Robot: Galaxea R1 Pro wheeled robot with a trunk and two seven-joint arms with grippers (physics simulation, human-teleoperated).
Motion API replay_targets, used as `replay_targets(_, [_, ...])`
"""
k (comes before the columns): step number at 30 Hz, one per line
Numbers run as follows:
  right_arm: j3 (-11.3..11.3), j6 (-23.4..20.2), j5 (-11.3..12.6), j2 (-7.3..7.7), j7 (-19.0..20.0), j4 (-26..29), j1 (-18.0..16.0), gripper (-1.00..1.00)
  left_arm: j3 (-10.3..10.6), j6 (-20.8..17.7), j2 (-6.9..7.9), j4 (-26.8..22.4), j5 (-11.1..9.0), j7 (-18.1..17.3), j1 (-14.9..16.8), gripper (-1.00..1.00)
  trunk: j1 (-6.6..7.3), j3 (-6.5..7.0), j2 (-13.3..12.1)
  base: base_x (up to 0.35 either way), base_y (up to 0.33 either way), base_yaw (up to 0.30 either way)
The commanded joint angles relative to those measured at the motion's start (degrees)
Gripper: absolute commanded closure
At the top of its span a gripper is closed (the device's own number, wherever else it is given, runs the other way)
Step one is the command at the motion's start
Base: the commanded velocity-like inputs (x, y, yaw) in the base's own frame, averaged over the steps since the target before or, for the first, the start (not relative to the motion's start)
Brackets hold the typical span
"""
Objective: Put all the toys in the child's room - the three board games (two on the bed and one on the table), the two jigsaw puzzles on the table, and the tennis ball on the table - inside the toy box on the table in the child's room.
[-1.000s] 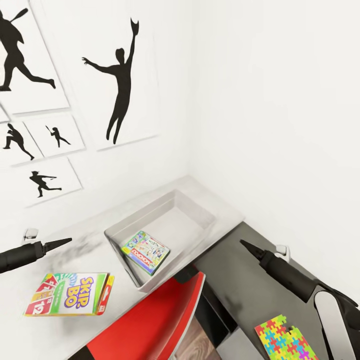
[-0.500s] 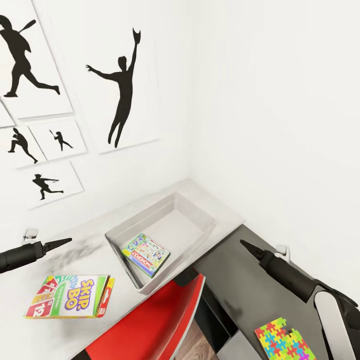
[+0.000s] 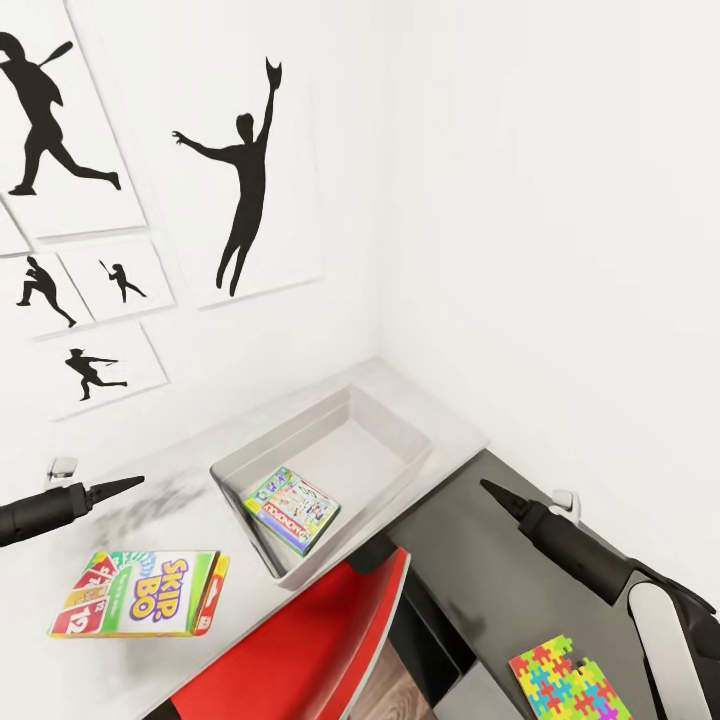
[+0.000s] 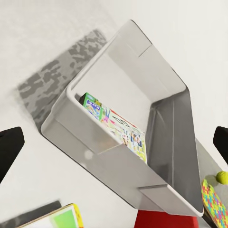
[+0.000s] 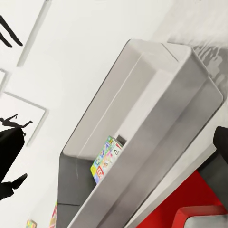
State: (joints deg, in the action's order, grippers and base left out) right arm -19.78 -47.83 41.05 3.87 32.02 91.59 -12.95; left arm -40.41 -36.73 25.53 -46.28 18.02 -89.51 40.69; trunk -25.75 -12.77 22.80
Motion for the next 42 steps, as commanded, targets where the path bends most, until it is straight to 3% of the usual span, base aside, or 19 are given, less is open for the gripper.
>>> replay_targets(1, [-0.10, -0.03, 0.06, 0.03, 0.14, 0.01, -0.06, -1.00, -0.19, -0.60, -0.04, -0.04, 0.60, -0.49, 0.09, -1.00, -0.03, -0.11, 0.12, 0.000, 0.000, 0.000])
replay_targets(14, [-0.22, 1.72, 0.09, 0.01, 1.03, 0.07, -0.01, -1.00, -0.27, -0.58, -0.01, -0.04, 0.62, -0.49, 0.09, -1.00, -0.03, 0.39, 0.12, -0.046, 0.000, 0.000])
replay_targets(33, [-0.24, 1.77, 0.09, 0.00, 2.23, 0.08, 0.03, -1.00, -0.28, -0.53, 0.04, -0.04, 0.61, -0.49, 0.09, -1.00, -0.03, 1.49, 0.12, -0.308, 0.000, -0.030])
replay_targets(42, [-0.26, 1.77, 0.12, -0.01, 2.25, 0.08, 0.03, -1.00, -0.31, -0.67, 0.20, -0.04, 0.56, -0.49, 0.09, -1.00, -0.03, 1.68, 0.12, -0.149, 0.000, -0.227])
